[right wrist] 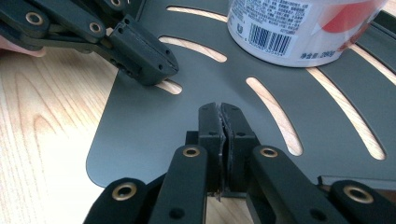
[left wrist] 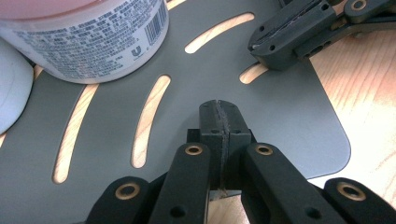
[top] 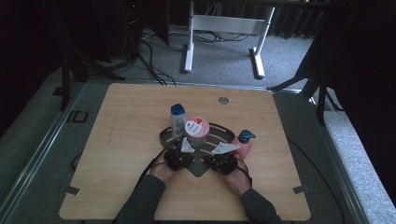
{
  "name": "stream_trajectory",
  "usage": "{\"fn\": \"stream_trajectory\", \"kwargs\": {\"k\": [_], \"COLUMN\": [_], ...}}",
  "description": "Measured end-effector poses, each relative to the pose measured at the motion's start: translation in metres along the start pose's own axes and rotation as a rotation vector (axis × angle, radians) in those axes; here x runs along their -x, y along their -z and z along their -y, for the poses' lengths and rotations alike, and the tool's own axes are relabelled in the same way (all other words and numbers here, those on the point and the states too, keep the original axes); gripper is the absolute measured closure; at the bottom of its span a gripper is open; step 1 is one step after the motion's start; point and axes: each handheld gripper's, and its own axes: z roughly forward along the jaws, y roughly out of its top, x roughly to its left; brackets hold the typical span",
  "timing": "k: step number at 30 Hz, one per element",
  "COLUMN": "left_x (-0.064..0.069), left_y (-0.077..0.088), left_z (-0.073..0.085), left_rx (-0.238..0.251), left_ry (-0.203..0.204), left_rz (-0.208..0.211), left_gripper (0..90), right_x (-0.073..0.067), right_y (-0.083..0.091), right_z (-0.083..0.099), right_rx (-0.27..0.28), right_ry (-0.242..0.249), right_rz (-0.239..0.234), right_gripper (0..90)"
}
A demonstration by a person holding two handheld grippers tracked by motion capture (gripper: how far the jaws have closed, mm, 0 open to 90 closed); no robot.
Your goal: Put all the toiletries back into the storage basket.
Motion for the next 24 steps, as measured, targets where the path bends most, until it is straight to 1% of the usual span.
{"fn": "stream_trajectory", "kwargs": {"k": [1,3,5,7,9,15,19,20,24], "left_x": [-0.001,-0.002,-0.002,-0.002,-0.003,-0.006,-0.006,-0.006,-0.007], "left_y": [0.000,0.000,0.000,0.000,0.000,0.000,0.001,0.000,0.000], "left_z": [0.002,0.004,0.006,0.006,0.007,0.011,0.012,0.012,0.013], "left_rx": [0.015,0.030,0.040,0.041,0.044,0.075,0.076,0.078,0.084], "left_ry": [0.007,0.021,0.022,0.020,0.022,0.057,0.057,0.058,0.063], "left_rz": [0.007,0.018,0.017,0.018,0.020,0.045,0.048,0.050,0.051], "left_gripper": [90.0,90.0,90.0,90.0,90.0,90.0,90.0,90.0,90.0], "right_x": [0.000,0.000,-0.001,-0.002,-0.003,-0.007,-0.008,-0.009,-0.007], "right_y": [0.000,0.000,0.001,0.001,0.001,0.005,0.009,0.016,0.028], "right_z": [0.000,0.000,0.000,-0.001,-0.001,-0.003,-0.004,-0.005,-0.004], "right_rx": [0.000,-0.002,-0.002,-0.006,-0.012,-0.044,-0.049,-0.053,-0.072], "right_ry": [0.000,0.001,0.006,0.004,0.014,0.041,0.046,0.053,0.074], "right_rz": [0.000,0.001,0.006,-0.001,-0.002,-0.020,-0.025,-0.031,-0.035], "right_gripper": [87.9,87.3,84.7,84.2,84.1,83.2,82.8,81.9,79.9]}}
